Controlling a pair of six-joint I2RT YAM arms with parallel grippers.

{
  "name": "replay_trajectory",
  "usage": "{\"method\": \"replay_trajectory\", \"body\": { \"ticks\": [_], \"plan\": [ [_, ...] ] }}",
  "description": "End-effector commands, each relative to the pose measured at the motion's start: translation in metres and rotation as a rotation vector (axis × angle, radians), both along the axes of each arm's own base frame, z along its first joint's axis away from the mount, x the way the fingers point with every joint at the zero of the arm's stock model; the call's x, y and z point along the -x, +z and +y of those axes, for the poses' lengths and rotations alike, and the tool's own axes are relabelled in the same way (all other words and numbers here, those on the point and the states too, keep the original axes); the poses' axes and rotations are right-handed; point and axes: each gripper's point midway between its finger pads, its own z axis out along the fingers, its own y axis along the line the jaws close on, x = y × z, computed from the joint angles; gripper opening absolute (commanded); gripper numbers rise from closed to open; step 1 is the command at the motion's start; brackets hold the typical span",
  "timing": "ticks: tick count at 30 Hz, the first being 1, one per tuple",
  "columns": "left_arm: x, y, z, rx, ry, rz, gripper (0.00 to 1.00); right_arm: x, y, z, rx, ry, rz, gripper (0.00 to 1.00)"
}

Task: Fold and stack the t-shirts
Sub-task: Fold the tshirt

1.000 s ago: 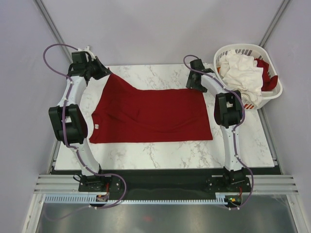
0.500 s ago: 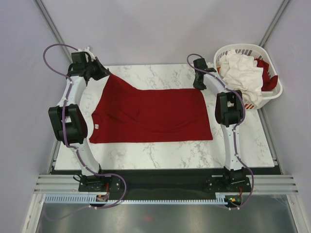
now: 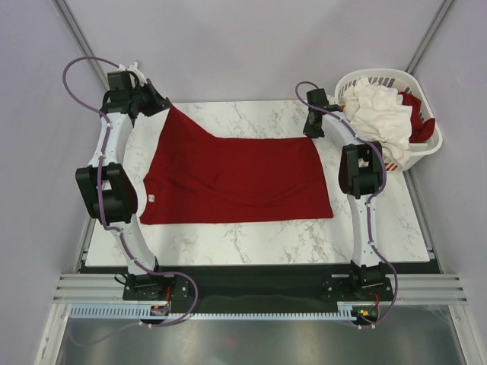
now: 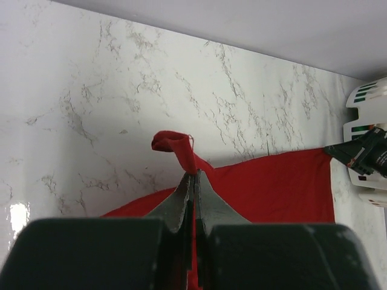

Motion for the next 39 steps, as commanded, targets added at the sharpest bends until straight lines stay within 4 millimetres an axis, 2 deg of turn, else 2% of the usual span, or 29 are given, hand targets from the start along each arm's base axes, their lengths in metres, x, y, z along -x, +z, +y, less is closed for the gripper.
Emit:
{"method": "replay_trajectory", "body": {
  "ticks": [1, 3, 4, 6, 7, 8, 11, 12, 13, 14, 15, 16, 21, 23, 25, 27, 28, 33, 39],
  "plan": [
    [0.006, 0.03, -0.001, -0.046, -0.054, -0.073, 0.02, -0.015, 0.079, 0.008, -0.051, 0.065, -0.145, 0.0],
    [0.016, 0.034, -0.003, -0.046, -0.06, -0.069, 0.02, -0.005, 0.089, 0.012, -0.083, 0.083, -0.144, 0.0],
    [0.022, 0.027, -0.003, -0.045, -0.062, -0.046, 0.02, 0.0, 0.092, 0.014, -0.094, 0.09, -0.143, 0.0],
    [0.036, 0.029, -0.005, -0.049, -0.063, -0.037, 0.02, 0.014, 0.097, 0.015, -0.109, 0.096, -0.137, 0.0],
    [0.044, 0.014, -0.005, -0.05, -0.067, -0.001, 0.02, 0.019, 0.098, 0.016, -0.122, 0.103, -0.137, 0.0],
    [0.053, 0.022, -0.006, -0.057, -0.068, -0.014, 0.02, 0.025, 0.1, 0.017, -0.123, 0.107, -0.135, 0.0],
    [0.076, 0.0, -0.002, -0.087, -0.05, 0.038, 0.02, 0.045, 0.105, 0.012, -0.121, 0.1, -0.136, 0.0],
    [0.084, 0.008, -0.002, -0.101, -0.043, 0.02, 0.02, 0.056, 0.105, 0.01, -0.119, 0.095, -0.128, 0.0],
    [0.092, -0.003, 0.0, -0.112, -0.038, 0.044, 0.02, 0.062, 0.104, 0.009, -0.118, 0.092, -0.122, 0.0],
    [0.096, -0.004, 0.003, -0.127, -0.021, 0.046, 0.02, 0.068, 0.104, 0.009, -0.119, 0.091, -0.119, 0.0],
    [0.103, 0.006, 0.003, -0.138, -0.02, 0.024, 0.02, 0.078, 0.103, 0.007, -0.124, 0.082, -0.114, 0.0],
    [0.109, -0.001, 0.003, -0.14, -0.017, 0.039, 0.02, 0.084, 0.102, 0.006, -0.125, 0.083, -0.111, 0.0],
    [0.132, 0.001, 0.0, -0.142, -0.015, 0.032, 0.02, 0.114, 0.097, 0.004, -0.14, 0.081, -0.094, 0.0],
    [0.141, -0.003, 0.002, -0.147, -0.001, 0.039, 0.02, 0.122, 0.096, 0.004, -0.143, 0.082, -0.089, 0.0],
    [0.153, -0.017, 0.01, -0.169, 0.052, 0.097, 0.02, 0.133, 0.097, 0.003, -0.146, 0.082, -0.087, 0.0],
    [0.163, -0.017, 0.011, -0.174, 0.064, 0.104, 0.02, 0.142, 0.099, 0.001, -0.142, 0.08, -0.091, 0.0],
    [0.168, -0.024, 0.011, -0.171, 0.067, 0.123, 0.02, 0.146, 0.1, 0.0, -0.139, 0.082, -0.089, 0.0],
    [0.193, -0.023, 0.006, -0.166, 0.069, 0.127, 0.02, 0.167, 0.105, -0.011, -0.114, 0.052, -0.093, 0.0],
    [0.222, -0.039, 0.013, -0.192, 0.116, 0.186, 0.02, 0.194, 0.091, -0.019, -0.099, 0.019, -0.049, 0.0]
  ]
}}
